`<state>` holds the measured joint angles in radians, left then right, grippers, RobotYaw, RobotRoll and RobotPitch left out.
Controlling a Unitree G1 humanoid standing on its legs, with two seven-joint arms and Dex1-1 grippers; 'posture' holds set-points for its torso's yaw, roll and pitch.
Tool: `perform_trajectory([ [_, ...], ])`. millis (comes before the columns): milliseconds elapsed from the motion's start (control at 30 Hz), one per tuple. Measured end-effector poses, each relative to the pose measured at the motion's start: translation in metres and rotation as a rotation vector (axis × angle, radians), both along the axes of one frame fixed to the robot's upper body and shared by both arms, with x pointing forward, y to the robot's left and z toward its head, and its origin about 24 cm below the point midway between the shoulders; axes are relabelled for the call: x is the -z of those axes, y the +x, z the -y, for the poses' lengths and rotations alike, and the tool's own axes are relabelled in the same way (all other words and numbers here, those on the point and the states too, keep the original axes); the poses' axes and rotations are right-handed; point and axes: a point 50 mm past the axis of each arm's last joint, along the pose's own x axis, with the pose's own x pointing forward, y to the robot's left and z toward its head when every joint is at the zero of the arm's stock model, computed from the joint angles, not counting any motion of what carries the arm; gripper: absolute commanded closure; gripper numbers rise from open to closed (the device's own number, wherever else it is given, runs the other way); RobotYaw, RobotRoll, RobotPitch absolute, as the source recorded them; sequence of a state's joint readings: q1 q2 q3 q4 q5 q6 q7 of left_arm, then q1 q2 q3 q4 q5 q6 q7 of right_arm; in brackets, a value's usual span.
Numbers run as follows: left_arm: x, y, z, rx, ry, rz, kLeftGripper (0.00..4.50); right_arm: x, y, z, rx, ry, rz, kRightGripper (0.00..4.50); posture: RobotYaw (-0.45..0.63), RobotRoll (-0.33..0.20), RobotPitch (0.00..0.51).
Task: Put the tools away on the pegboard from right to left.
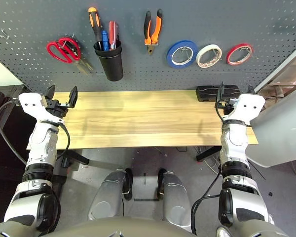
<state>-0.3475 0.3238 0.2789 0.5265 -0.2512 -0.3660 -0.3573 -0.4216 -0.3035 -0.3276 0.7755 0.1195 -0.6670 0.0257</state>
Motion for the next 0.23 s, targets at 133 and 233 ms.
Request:
perform_trajectory([
  [133, 0.0015, -0.0009, -0.0005, -0.009, -0.003, -0.004, 0.07, 0.0005, 0.0010, -0.0005, -0.004, 0.001, -0.005, 0.00, 0.15, 0.000, 0.148],
  [233, 0.0019, -0.0010, -0.0002, -0.011, -0.005, -0.005, 0.07, -0.0013, 0.0024, -0.0012, -0.008, 0.000, 0.001, 0.00, 0.15, 0.000, 0.149],
])
